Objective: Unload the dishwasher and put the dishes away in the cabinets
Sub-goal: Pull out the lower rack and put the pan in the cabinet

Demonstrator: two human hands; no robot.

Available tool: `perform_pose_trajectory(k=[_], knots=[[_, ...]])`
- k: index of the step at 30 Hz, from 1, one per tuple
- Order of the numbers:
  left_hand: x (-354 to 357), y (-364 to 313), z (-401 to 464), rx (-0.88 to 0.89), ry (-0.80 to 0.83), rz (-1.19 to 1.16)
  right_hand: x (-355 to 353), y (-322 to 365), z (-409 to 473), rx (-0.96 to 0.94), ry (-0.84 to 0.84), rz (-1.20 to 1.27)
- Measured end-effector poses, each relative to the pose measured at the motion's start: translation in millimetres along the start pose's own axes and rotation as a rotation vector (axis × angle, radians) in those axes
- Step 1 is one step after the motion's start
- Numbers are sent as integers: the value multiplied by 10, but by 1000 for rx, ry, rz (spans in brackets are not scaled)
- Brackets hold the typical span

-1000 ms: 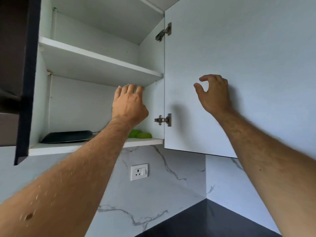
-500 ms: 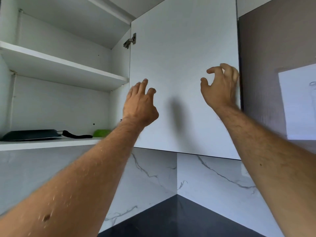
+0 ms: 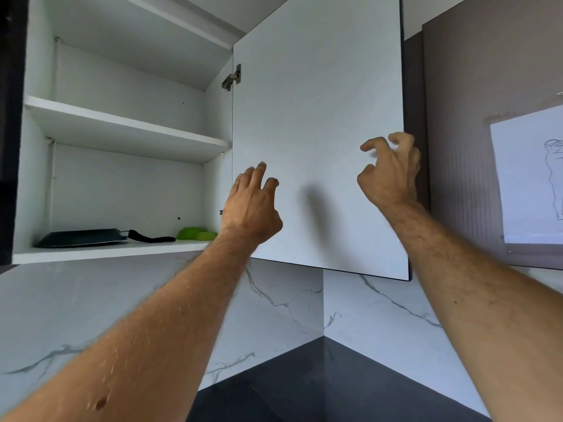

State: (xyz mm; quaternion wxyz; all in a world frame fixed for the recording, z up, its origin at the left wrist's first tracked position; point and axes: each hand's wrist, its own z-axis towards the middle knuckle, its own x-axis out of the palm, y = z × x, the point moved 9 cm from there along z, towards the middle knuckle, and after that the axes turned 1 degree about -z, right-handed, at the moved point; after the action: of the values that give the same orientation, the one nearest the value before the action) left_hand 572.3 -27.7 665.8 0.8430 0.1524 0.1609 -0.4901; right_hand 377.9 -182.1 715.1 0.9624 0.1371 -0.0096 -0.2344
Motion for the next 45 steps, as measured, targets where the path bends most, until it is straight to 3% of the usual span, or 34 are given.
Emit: perform_pose_trajectory(k=[5,11,24,30,36,41,45], knots=[[-261,132,-75,-55,-33,-107,-355,341,-153,-142,-190,-31],[-621,500,-264,-48,-55,-62,-556,1005,-394,-184,-275,82],[-1507,1279,-879,-18,-27,94,-669,2406,-951,24,-299,470],[-1708,1871,-1222,-81,-9,210,-299,3280,-1241,-16,-167,596],[-1865,2621,-1604,-219,24,285,310,4091,-1530,-149,86,657],[-1831,3052,-1811,-297,48,323,682,4358,-1620,-211,217,823],[-1768,3157,-1822,-288,29,343,1071,4440,-1697,-313,405,815]])
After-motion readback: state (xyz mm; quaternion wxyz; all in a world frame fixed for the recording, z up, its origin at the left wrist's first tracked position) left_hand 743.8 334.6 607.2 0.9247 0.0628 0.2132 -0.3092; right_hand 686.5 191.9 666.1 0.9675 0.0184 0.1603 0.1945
